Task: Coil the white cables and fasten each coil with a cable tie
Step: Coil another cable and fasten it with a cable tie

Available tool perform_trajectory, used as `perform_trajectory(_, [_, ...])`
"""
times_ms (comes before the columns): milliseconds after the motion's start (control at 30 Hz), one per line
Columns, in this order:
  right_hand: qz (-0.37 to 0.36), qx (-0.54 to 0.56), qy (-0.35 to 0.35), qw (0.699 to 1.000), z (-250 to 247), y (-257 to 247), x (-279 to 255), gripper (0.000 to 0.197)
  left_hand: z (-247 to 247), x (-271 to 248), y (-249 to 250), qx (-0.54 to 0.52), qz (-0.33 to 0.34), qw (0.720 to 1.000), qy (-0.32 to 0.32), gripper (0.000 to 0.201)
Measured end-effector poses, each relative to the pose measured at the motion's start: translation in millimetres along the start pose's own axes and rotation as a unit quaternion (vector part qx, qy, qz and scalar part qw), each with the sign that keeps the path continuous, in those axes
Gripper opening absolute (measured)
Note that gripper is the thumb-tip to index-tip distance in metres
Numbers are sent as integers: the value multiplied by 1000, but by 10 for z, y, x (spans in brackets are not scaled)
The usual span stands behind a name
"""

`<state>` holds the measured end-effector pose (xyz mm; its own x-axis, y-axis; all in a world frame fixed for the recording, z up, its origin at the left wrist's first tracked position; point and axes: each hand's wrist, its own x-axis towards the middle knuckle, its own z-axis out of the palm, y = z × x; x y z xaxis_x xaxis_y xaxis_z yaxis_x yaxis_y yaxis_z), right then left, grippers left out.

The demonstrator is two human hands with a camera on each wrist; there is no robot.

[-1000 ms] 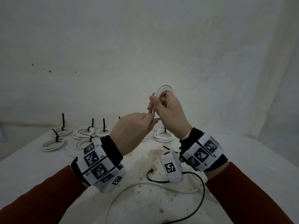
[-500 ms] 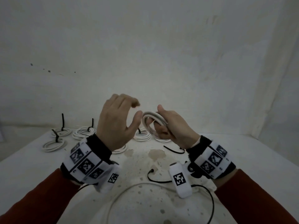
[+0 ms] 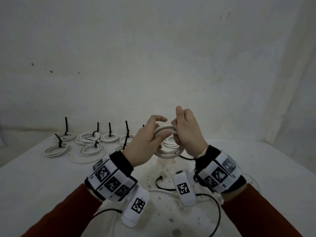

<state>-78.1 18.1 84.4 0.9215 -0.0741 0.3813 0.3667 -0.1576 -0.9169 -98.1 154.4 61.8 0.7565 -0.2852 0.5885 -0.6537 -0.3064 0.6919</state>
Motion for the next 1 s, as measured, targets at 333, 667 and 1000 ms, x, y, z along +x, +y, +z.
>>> perform_trajectory(333, [126,261,-25,957,23,-21,9,44,145,-69,-211,-84,-25,983,163,11])
perform_trajectory(667, [55,245,-20,968,144,285,-117,15,40,16,-385,-217,-76,938,258,10])
perform_trajectory(1000, [-84,97,36,991,191,520,-44,14,8,64,-613,-213,-92,932,280,10])
